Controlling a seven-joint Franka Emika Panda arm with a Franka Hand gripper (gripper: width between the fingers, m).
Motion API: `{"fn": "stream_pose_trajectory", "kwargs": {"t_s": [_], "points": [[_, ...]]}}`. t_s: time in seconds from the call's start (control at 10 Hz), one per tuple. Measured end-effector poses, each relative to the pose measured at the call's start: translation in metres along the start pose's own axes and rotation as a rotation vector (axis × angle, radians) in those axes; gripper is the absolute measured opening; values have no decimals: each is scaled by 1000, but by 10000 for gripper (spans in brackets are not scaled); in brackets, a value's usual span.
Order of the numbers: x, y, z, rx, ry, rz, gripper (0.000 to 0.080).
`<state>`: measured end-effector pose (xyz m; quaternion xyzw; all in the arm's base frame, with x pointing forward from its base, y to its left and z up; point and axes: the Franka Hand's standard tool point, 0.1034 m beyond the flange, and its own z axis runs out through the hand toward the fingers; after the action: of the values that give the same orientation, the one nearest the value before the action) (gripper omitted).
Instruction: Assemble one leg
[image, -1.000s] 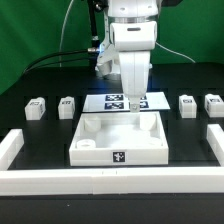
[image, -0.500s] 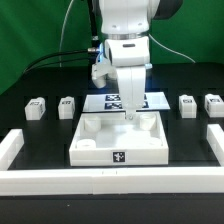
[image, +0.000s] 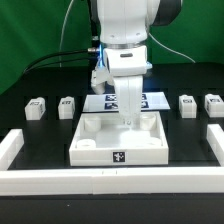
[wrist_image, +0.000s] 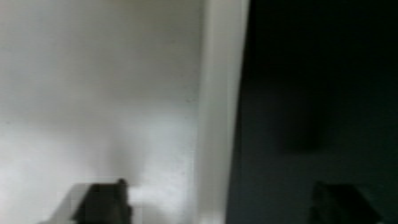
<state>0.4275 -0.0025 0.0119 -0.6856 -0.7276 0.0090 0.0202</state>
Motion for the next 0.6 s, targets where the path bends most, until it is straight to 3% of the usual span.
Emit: {"fn": "stream_pose_trajectory", "kwargs": {"t_s": [0.1, 0.3, 0.6], "points": [[0, 0, 0, 0, 0, 0, 402], [0, 0, 0, 0, 0, 1, 69], [-1, 1, 0, -4, 0, 1, 58]]}}
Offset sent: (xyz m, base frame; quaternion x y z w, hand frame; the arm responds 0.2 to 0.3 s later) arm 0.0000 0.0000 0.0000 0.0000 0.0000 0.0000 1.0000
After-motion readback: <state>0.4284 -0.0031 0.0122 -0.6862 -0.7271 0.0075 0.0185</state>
